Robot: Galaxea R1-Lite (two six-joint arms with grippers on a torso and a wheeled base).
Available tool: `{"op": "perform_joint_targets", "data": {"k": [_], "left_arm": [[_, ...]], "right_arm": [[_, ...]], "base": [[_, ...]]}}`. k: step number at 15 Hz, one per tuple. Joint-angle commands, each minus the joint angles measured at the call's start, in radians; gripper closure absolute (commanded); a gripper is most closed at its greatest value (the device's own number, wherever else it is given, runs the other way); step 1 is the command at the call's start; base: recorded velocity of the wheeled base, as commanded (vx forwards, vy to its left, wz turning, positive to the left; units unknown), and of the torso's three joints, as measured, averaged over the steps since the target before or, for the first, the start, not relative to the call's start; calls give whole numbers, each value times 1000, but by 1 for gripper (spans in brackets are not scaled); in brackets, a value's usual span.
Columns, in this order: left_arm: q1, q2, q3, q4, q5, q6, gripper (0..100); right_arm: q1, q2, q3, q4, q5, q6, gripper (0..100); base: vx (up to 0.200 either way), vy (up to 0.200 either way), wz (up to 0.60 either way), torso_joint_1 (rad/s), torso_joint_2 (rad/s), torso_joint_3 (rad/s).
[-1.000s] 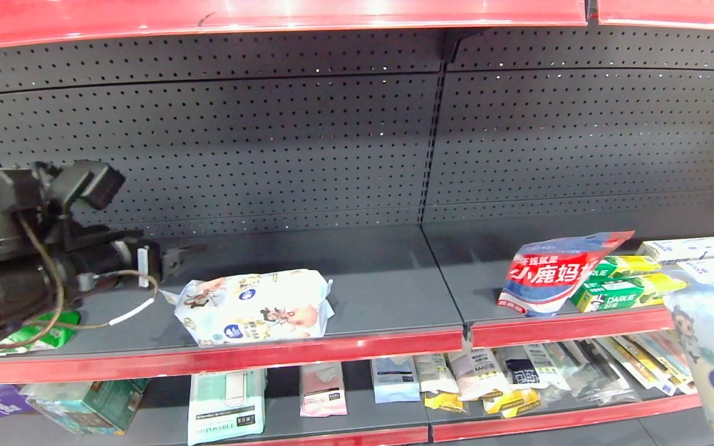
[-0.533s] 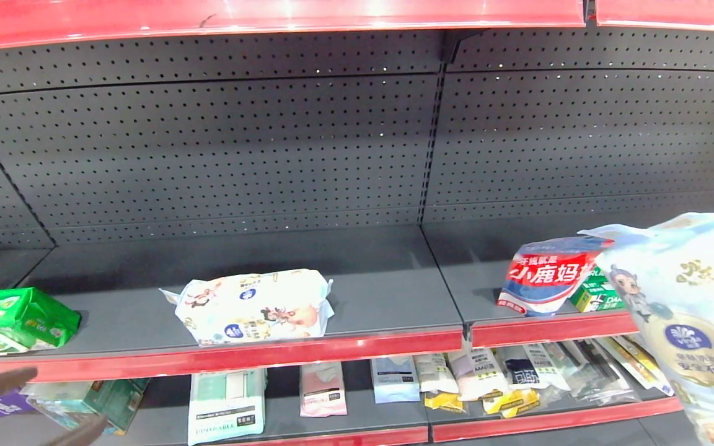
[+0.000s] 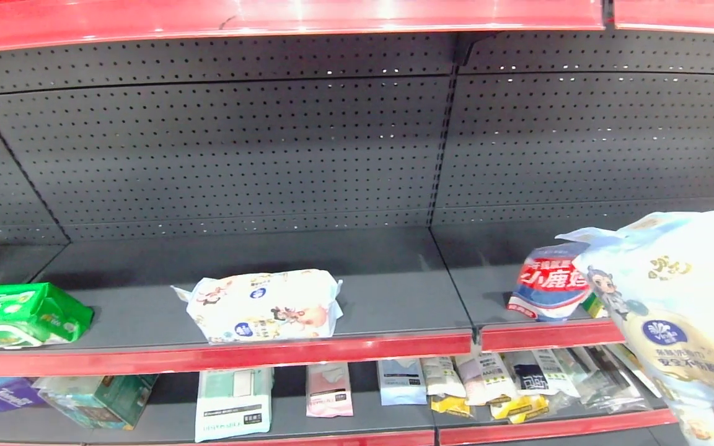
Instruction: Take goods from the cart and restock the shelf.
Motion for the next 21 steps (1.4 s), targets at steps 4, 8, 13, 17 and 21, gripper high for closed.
{"op": "perform_joint_targets", "data": {"k": [4, 8, 13, 17, 21], "left_arm": [[-5, -53, 9, -3, 16, 0, 0], [-5, -53, 14, -40, 21, -12, 0], [-5, -53, 183, -315, 103, -124, 0], [-5, -50, 382, -663, 189, -192, 0], [126, -44, 382, -664, 289, -262, 0]], "right_arm": [[12, 6, 4, 0, 1, 1, 100], [13, 27, -20, -3, 9, 0, 100], [32, 150, -63, -18, 19, 1, 100], [32, 340, -75, -149, 21, 6, 100], [32, 411, -75, -204, 21, 4, 100]], "base": [[0, 0, 600, 6, 0, 1], [0, 0, 300, -1, 0, -1], [0, 0, 0, 0, 0, 0], [0, 0, 0, 0, 0, 0], [0, 0, 0, 0, 0, 0]]}}
